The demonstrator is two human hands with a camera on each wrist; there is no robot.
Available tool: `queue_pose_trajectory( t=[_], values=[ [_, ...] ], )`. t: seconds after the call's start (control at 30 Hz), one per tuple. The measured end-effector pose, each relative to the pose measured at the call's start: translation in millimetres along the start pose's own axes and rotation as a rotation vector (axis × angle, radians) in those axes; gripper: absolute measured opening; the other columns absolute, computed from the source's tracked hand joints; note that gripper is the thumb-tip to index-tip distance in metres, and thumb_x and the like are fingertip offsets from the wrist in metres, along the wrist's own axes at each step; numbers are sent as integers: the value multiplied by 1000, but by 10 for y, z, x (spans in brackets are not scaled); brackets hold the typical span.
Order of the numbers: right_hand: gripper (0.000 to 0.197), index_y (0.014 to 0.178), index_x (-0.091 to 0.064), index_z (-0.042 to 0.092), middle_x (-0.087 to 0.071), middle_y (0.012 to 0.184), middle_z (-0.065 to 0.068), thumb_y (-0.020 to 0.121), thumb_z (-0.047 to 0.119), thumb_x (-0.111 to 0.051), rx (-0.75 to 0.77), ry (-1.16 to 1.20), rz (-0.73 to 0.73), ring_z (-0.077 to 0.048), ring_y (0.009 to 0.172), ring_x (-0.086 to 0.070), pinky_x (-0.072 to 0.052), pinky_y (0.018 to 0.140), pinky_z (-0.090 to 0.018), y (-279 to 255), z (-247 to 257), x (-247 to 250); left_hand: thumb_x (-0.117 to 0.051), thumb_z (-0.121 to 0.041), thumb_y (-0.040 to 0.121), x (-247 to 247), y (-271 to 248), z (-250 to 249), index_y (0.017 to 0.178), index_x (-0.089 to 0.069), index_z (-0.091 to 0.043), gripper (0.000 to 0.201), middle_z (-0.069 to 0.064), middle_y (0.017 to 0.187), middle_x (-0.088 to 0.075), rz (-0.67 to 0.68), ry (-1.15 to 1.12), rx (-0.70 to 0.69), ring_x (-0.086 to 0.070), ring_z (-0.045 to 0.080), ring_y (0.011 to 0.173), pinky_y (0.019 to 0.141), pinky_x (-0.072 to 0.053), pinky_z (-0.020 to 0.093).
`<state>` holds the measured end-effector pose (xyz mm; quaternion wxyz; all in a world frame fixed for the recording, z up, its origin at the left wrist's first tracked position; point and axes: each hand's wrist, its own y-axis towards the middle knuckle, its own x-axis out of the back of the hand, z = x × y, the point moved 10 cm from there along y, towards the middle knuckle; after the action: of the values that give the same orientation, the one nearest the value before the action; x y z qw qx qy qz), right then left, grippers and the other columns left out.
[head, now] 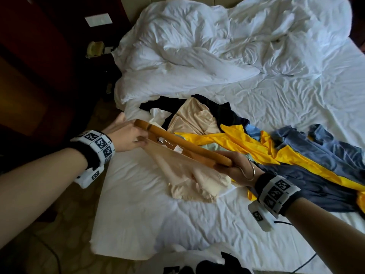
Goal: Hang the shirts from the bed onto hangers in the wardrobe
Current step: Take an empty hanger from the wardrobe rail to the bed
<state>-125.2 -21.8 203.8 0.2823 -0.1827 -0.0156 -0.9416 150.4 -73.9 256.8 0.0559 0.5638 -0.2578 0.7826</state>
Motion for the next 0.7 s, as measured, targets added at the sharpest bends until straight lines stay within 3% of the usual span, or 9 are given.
queue_pose_trajectory(
  t=[0.1, 0.23, 0.33, 0.4, 0.47, 0.6, 0.7],
  values=[
    [46, 112, -64, 43, -70, 92, -10, 89, 4, -66, -27, -20, 13, -25, 86, -66, -49, 75, -36, 39, -22, 9, -52, -49, 93, 77, -10, 108, 101, -66, -40, 18, -15, 101, -63, -68, 14, 5, -50, 3, 108, 85, -26, 37],
    [38, 115, -68, 32, -71, 88, -5, 88, 5, -66, -50, -41, 24, -18, 81, -66, -50, 73, -35, 70, -73, 11, -69, -23, 86, 153, -59, 114, 98, -71, -28, 13, -13, 102, -68, -176, -58, -45, -56, 8, 103, 85, -28, 39],
    [30, 113, -70, 20, -66, 79, -11, 88, 4, -66, -57, -67, 23, -15, 69, -60, -47, 66, -38, 75, -114, 12, -59, -20, 85, 198, -107, 88, 90, -71, -24, 14, -9, 91, -70, -271, -71, -114, -63, 13, 90, 76, -33, 39],
    [27, 112, -70, 18, -65, 80, -17, 88, 6, -66, -68, -66, 27, -26, 66, -59, -47, 64, -42, 66, -143, 25, -44, -25, 84, 256, -162, 6, 86, -69, -23, 26, -10, 84, -67, -313, -63, -182, -62, 13, 82, 70, -37, 38],
    [26, 113, -69, 16, -66, 80, -18, 88, 10, -66, -81, -49, 39, -36, 70, -62, -47, 63, -43, 54, -177, 38, -40, -26, 83, 231, -184, -35, 86, -69, -24, 29, -13, 84, -65, -292, -48, -205, -59, 10, 81, 71, -37, 34],
    [31, 116, -68, 18, -69, 85, -16, 86, 20, -65, -63, -52, 74, -36, 76, -65, -50, 70, -46, 47, -169, -10, -56, -6, 84, 87, -133, 113, 100, -73, -25, 30, -11, 102, -69, -258, -103, -154, -61, 10, 97, 84, -38, 36],
    [31, 118, -68, 23, -71, 89, -11, 89, 11, -68, -51, -61, 63, -26, 81, -67, -51, 74, -39, 68, -146, -11, -59, 4, 87, -149, -69, 357, 118, -70, -18, 40, 1, 121, -66, -157, -147, -22, -56, 22, 118, 104, -31, 35]
  ],
)
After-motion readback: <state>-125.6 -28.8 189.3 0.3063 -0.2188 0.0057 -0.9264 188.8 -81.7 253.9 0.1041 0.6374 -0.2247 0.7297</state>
